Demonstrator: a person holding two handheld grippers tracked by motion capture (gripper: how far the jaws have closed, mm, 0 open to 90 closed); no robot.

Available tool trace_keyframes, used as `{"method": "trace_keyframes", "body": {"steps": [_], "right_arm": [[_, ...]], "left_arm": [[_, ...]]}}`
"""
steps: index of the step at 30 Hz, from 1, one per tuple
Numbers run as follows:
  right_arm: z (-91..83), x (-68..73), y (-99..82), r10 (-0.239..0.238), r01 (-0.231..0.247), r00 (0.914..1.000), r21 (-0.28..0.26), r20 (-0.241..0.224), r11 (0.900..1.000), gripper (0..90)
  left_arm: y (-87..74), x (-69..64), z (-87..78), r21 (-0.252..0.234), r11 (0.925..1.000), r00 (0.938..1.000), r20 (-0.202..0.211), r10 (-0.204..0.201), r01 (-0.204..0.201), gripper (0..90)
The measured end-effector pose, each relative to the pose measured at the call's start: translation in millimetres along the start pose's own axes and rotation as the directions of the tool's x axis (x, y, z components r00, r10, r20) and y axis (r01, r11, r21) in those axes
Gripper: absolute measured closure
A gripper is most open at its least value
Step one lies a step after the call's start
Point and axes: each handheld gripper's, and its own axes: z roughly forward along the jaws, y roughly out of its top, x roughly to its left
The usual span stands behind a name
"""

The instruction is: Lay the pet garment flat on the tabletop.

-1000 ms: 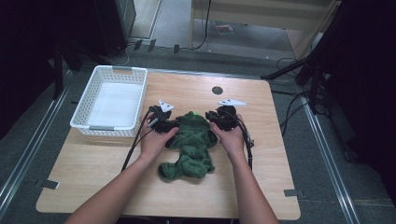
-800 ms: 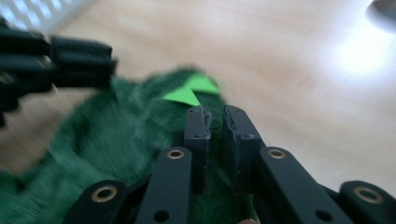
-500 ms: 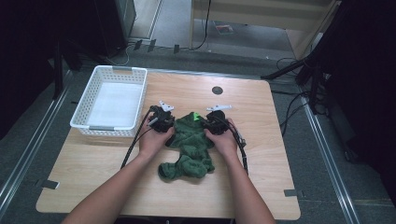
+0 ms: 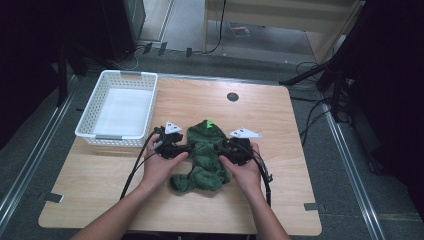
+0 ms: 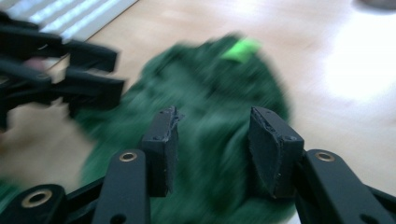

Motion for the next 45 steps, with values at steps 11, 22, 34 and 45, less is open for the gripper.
{"method": "trace_keyframes", "body": {"steps": [11,22,34,45], "right_arm": [[-0.4,-1.3,-31.0,-0.038,0.037,0.9992,0.109,0.008,0.9934,80.0],[-23.9,-14.3,-27.2,0.000,-0.001,0.9994,-0.030,-0.035,0.9996,70.3],[10.8,-6.9,-25.9,0.042,-0.043,0.9985,0.022,0.034,0.9988,65.8],[-12.5,-20.9,-33.3,0.030,-0.033,0.9978,0.043,0.059,0.9985,89.8]], "left_arm": [[-14.5,13.2,6.5,0.023,0.9995,0.9977,-0.065,-0.021,0.023,77.4],[-22.4,18.1,2.1,-0.048,0.9976,0.9987,0.001,-0.050,0.050,66.6],[-22.6,14.3,3.0,-0.023,0.9994,0.9994,-0.022,-0.026,0.025,81.1],[-21.0,15.0,4.7,-0.026,0.9990,0.9984,-0.041,-0.037,0.036,80.9]]}}
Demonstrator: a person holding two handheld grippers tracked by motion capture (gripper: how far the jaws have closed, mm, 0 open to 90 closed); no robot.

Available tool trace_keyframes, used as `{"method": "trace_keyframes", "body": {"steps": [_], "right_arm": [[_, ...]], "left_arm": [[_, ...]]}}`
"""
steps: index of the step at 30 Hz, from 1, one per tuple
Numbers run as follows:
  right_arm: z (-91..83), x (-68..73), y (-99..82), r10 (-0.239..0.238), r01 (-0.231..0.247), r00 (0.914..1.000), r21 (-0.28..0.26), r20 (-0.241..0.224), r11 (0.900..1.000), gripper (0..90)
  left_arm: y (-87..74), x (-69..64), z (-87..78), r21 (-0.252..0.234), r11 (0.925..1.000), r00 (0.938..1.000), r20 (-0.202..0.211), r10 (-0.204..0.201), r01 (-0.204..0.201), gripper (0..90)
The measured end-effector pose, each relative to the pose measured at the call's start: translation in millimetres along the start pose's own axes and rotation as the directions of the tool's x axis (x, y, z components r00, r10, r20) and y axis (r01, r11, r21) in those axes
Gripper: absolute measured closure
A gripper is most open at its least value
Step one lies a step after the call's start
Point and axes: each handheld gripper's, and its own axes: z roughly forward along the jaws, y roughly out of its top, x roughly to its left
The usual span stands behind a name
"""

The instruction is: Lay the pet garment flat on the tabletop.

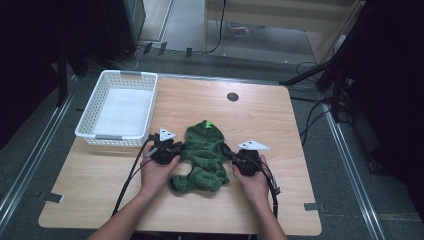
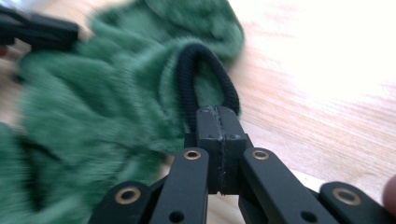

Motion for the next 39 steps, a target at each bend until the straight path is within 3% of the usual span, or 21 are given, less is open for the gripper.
{"method": "trace_keyframes", "body": {"steps": [2,5,7,10,13,16,19,23,25,29,33,39], "right_arm": [[-10.5,5.6,2.7,-0.005,0.002,0.9973,-0.040,-0.074,0.9992,79.9],[-28.4,28.4,4.3,-0.052,0.038,0.9817,-0.081,-0.183,0.9960,73.9],[-36.9,45.4,2.3,-0.098,0.079,0.9738,-0.095,-0.205,0.9923,71.2],[-41.5,64.3,-0.8,-0.127,0.107,0.9632,-0.097,-0.237,0.9896,68.6],[-37.2,80.3,-4.4,-0.142,0.129,0.9556,-0.068,-0.258,0.9893,63.1],[-30.3,91.9,-7.7,-0.151,0.142,0.9590,-0.052,-0.240,0.9884,56.6],[-24.0,102.3,-10.3,-0.172,0.168,0.9597,-0.036,-0.223,0.9851,54.1],[-17.6,111.0,-14.0,-0.208,0.208,0.9601,-0.020,-0.187,0.9779,51.4],[-12.9,112.4,-17.3,-0.230,0.232,0.9590,-0.007,-0.166,0.9727,51.3],[-3.6,110.3,-23.2,-0.224,0.229,0.9632,0.019,-0.149,0.9732,64.6],[-7.5,107.3,-21.7,-0.209,0.211,0.9651,-0.007,-0.158,0.9775,81.5],[-21.3,94.7,-17.9,-0.147,0.138,0.9783,-0.073,-0.146,0.9878,85.4]], "left_arm": [[-0.8,1.2,-3.0,-0.039,0.9992,1.0000,0.006,-0.003,0.004,67.6],[-3.9,5.0,-15.9,-0.096,0.9949,0.9984,0.050,-0.027,0.032,53.2],[-7.4,5.3,-25.4,-0.095,0.9945,0.9977,0.056,-0.038,0.043,49.4],[-14.4,1.2,-40.3,-0.090,0.9952,0.9973,0.065,-0.033,0.039,46.8],[-23.2,-4.9,-53.3,-0.087,0.9962,0.9977,0.067,0.007,-0.001,46.0],[-32.7,-8.4,-62.6,-0.071,0.9969,0.9975,0.061,0.037,-0.033,45.6],[-44.6,-9.0,-69.5,-0.054,0.9983,0.9968,0.076,0.027,-0.023,45.9],[-64.3,-13.1,-75.3,-0.039,0.9985,0.9958,0.081,0.042,-0.039,50.0],[-65.4,-14.4,-77.4,-0.052,0.9975,0.9945,0.091,0.053,-0.049,51.6],[-65.6,-15.5,-74.3,-0.043,0.9974,0.9904,0.123,0.063,-0.058,56.7],[-66.4,-17.3,-75.3,-0.050,0.9953,0.9857,0.143,0.089,-0.083,62.6],[-66.2,-17.3,-74.6,-0.042,0.9956,0.9843,0.152,0.090,-0.084,68.9]]}}
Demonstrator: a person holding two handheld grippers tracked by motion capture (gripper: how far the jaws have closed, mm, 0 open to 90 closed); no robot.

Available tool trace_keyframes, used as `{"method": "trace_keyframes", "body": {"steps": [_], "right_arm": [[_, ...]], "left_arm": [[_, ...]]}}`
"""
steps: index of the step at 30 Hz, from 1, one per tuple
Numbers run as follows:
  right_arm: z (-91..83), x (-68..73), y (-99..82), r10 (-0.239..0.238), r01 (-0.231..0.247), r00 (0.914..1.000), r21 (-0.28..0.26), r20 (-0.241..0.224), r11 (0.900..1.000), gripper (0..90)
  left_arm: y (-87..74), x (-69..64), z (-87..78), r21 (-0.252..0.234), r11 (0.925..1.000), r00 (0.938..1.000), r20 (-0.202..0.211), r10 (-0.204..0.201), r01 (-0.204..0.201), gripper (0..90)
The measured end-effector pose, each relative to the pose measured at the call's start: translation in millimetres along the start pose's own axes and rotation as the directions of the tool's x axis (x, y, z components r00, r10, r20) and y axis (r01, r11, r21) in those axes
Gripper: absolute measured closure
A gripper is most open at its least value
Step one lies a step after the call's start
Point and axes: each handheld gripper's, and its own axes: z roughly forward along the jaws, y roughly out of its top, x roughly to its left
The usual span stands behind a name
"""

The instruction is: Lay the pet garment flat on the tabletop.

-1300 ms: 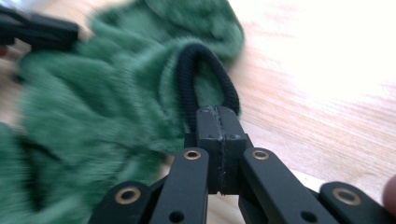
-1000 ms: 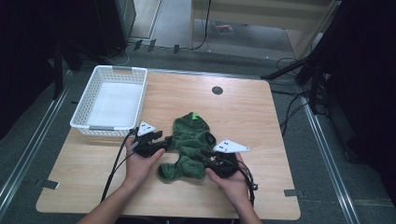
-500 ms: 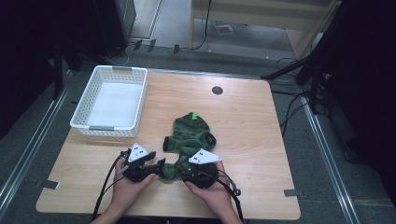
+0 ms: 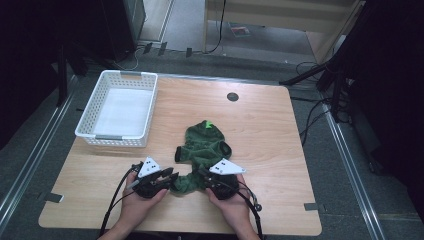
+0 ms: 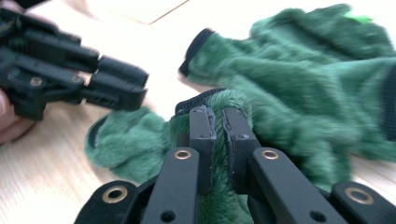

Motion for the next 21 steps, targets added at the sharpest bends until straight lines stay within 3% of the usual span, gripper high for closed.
{"method": "trace_keyframes", "body": {"steps": [9,21], "right_arm": [[-24.7,-15.7,2.9,0.056,-0.053,0.9979,-0.088,0.033,0.9947,84.7],[-49.0,-29.4,-9.8,0.128,-0.121,0.9905,-0.128,0.050,0.9843,83.3]], "left_arm": [[0.1,0.8,0.2,0.001,1.0000,1.0000,0.000,-0.004,0.004,69.1],[0.1,0.8,0.3,0.001,1.0000,1.0000,-0.002,-0.004,0.004,69.0]]}}
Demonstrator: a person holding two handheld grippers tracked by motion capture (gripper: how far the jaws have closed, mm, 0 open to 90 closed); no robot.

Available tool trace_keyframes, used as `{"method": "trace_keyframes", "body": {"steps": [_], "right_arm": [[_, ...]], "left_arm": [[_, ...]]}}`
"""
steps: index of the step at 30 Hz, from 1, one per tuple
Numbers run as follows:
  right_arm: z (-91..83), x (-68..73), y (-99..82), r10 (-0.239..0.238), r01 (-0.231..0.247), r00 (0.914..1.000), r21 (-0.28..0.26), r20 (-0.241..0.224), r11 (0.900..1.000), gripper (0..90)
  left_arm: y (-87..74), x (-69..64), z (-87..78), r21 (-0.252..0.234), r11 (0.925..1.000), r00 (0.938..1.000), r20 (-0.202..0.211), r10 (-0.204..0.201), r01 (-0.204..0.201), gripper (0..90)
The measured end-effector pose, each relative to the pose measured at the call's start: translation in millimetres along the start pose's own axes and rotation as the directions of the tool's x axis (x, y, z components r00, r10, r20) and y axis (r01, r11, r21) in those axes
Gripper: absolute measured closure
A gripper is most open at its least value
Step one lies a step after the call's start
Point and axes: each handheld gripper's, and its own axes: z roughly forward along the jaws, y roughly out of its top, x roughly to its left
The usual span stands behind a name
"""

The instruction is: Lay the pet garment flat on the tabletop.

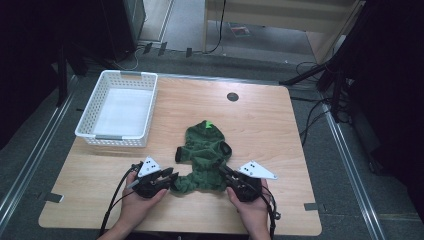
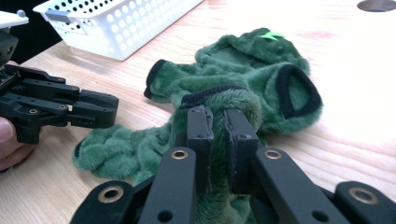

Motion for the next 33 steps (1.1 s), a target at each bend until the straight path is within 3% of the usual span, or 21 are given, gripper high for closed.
{"method": "trace_keyframes", "body": {"steps": [10,17,23,27,30,33], "right_arm": [[-20.7,-18.0,-12.8,0.076,-0.075,0.9963,-0.005,0.040,0.9971,82.5],[-32.6,-22.6,-25.5,0.104,-0.106,0.9930,0.026,0.055,0.9940,81.9],[-39.4,-33.3,-38.5,0.153,-0.161,0.9817,0.072,0.114,0.9842,79.6],[-45.4,-40.7,-46.6,0.191,-0.208,0.9686,0.100,0.159,0.9730,68.6],[-56.6,-43.0,-47.5,0.194,-0.211,0.9640,0.081,0.182,0.9741,63.5],[-72.6,-43.1,-42.1,0.173,-0.180,0.9620,0.014,0.211,0.9836,60.7]], "left_arm": [[0.0,-0.2,-0.2,0.001,1.0000,1.0000,-0.002,0.002,-0.002,68.7],[-0.1,-0.5,-0.1,0.000,1.0000,1.0000,-0.004,0.003,-0.003,68.6],[-0.1,-0.8,-0.3,0.003,1.0000,1.0000,-0.004,0.004,-0.004,68.2],[-0.1,-0.7,-0.4,0.002,1.0000,1.0000,-0.005,0.004,-0.004,67.5],[-0.5,-1.2,-1.2,-0.009,0.9999,0.9999,-0.009,0.007,-0.007,66.9],[0.3,-2.0,-2.1,-0.019,0.9998,0.9999,-0.010,0.010,-0.010,65.4]]}}
